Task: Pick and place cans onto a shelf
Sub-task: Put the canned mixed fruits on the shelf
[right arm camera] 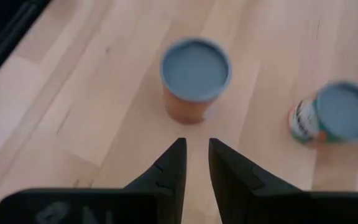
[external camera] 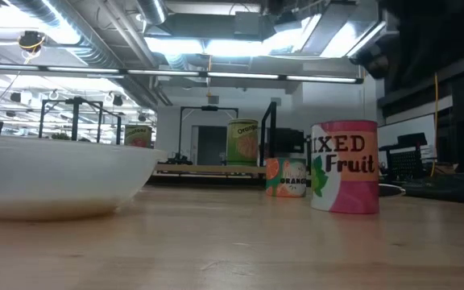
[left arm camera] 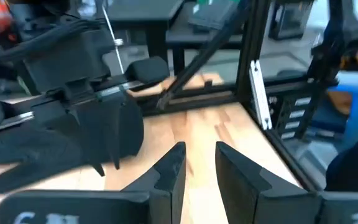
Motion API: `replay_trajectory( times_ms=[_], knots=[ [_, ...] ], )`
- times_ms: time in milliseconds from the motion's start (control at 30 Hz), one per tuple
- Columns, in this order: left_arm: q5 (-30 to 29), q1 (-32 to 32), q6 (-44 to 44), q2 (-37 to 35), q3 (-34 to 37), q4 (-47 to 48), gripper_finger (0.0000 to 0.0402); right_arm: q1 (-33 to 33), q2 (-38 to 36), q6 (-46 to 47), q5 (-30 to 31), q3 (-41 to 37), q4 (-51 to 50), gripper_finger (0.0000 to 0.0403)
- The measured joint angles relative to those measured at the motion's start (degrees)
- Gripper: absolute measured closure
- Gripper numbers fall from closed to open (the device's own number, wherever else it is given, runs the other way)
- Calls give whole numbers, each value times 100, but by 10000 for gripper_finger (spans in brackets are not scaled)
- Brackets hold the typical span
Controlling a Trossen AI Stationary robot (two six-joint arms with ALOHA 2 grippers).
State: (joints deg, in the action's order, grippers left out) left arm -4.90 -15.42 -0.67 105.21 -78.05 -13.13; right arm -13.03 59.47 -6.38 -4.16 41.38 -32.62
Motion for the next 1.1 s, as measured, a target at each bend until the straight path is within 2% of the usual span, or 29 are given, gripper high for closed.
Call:
replay_trajectory(
  times_ms=[167,333,533,700,1100],
  knots=[
    [-40,2,9,633,-767,952,322,11,-53,252,4,-433,196,331],
    [-87,0,11,1104,-1219,1671,322,11,-53,333,4,-704,407,331],
    [-665,2,14,1290,-1243,2440,322,10,-53,333,4,-780,571,331],
    [-698,2,17,1278,-1250,2930,322,10,-53,327,4,-780,624,331],
    [-760,2,7,1278,-1250,2988,322,12,-53,322,4,-780,629,331]
  ],
)
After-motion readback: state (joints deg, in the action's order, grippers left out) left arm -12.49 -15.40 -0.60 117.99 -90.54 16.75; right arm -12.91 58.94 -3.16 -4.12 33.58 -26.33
